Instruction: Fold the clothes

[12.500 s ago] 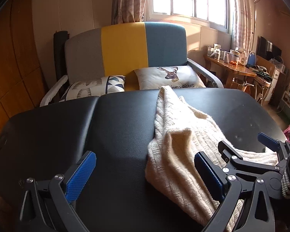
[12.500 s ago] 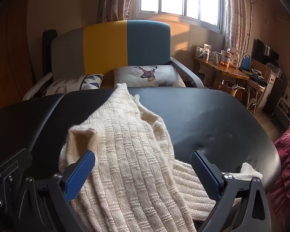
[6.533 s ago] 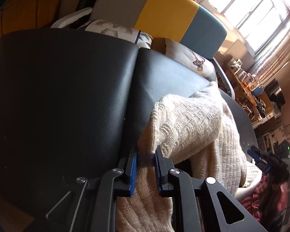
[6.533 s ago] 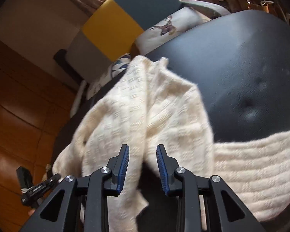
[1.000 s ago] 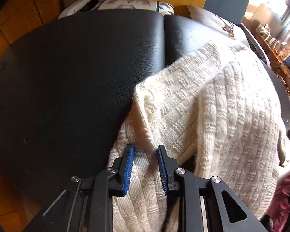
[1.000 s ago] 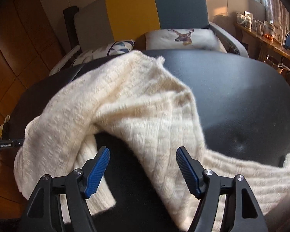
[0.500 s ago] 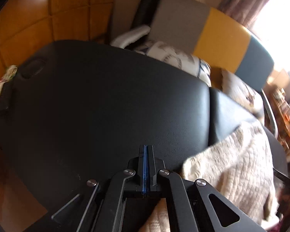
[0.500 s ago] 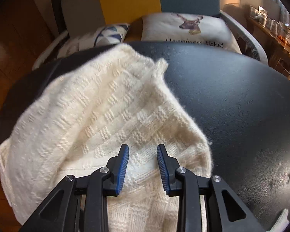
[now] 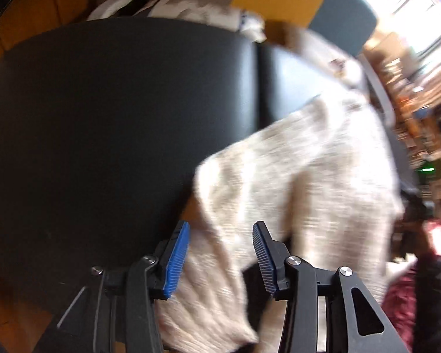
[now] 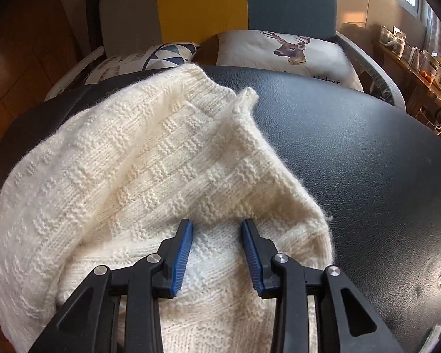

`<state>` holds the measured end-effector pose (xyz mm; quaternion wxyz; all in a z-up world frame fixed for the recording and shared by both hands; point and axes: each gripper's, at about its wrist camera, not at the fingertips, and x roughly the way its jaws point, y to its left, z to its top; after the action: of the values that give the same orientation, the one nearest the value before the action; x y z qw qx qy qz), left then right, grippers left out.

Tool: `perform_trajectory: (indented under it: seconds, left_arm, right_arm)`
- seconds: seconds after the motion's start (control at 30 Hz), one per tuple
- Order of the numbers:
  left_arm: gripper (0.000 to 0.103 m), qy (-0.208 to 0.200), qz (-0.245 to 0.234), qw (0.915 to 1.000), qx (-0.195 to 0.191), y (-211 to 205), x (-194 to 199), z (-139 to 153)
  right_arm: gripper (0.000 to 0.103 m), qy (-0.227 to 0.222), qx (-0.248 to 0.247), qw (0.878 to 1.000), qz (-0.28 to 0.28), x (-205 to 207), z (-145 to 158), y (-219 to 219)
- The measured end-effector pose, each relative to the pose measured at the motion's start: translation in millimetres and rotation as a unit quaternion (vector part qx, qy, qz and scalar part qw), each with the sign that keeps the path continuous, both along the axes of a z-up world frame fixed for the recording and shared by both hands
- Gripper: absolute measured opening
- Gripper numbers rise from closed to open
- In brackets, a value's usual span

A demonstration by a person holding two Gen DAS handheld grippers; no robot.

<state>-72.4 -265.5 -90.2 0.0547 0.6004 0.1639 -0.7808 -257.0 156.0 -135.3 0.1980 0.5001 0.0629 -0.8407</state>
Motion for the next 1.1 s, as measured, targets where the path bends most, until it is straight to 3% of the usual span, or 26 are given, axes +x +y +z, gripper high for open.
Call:
perform_trajectory:
  seconds: [0.1, 0.2, 0.27, 0.43, 0.5, 0.57, 0.67, 0.87, 0.97, 1.1]
  left_arm:
    - [0.046, -0.018, 0.011, 0.9997, -0.009, -3.1, -3.9, -9.6]
    - [0.014, -0.002, 0.019, 0.9998, 0.006, -8.3, -3.2, -10.3]
    - [0.011, 0.028, 0.03, 0.9987, 0.03, -14.7, 0.3, 1.2]
    - [0.011, 0.157, 0.082, 0.9826, 0.054, -67.7, 15.3, 86.6]
    - [0.01, 0.179, 0.093, 0.979, 0.025, -88.2, 16.1, 109.3]
    - [0.011, 0.17, 0.101, 0.9803, -0.003, -107.5, 17.6, 114.6]
    - [0.011, 0.135, 0.114, 0.9817, -0.072, -130.0, 1.3, 98.7]
    - [0.011, 0.059, 0.123, 0.978, -0.158, -170.9, -11.3, 26.0]
    - [0.012, 0.023, 0.121, 0.9794, -0.16, -175.6, -28.2, -8.4]
    - [0.019, -0.003, 0.139, 0.9809, -0.136, -187.4, -47.4, -8.3]
  right_arm:
    - [0.037, 0.0, 0.002, 1.0, 0.007, 0.1, 0.1, -0.4]
    - [0.037, -0.001, 0.005, 1.0, 0.015, 0.2, 0.3, -0.8]
    - [0.037, -0.001, 0.016, 1.0, 0.022, 0.5, 1.0, -3.7]
    - [0.036, -0.001, 0.058, 0.998, 0.04, -1.8, 1.9, -14.9]
    - [0.037, -0.004, 0.06, 0.997, 0.038, -4.7, 1.8, -15.4]
    - [0.037, -0.005, 0.062, 0.997, 0.036, -7.5, 1.5, -16.0]
    - [0.036, -0.002, 0.079, 0.996, 0.038, -8.9, 1.8, -21.2]
    - [0.036, -0.002, 0.099, 0.994, 0.045, -16.1, 1.4, -28.2]
    - [0.037, -0.003, 0.104, 0.993, 0.047, -20.0, 0.8, -30.4]
    - [0.038, 0.002, 0.114, 0.992, 0.047, -25.7, -2.0, -33.4]
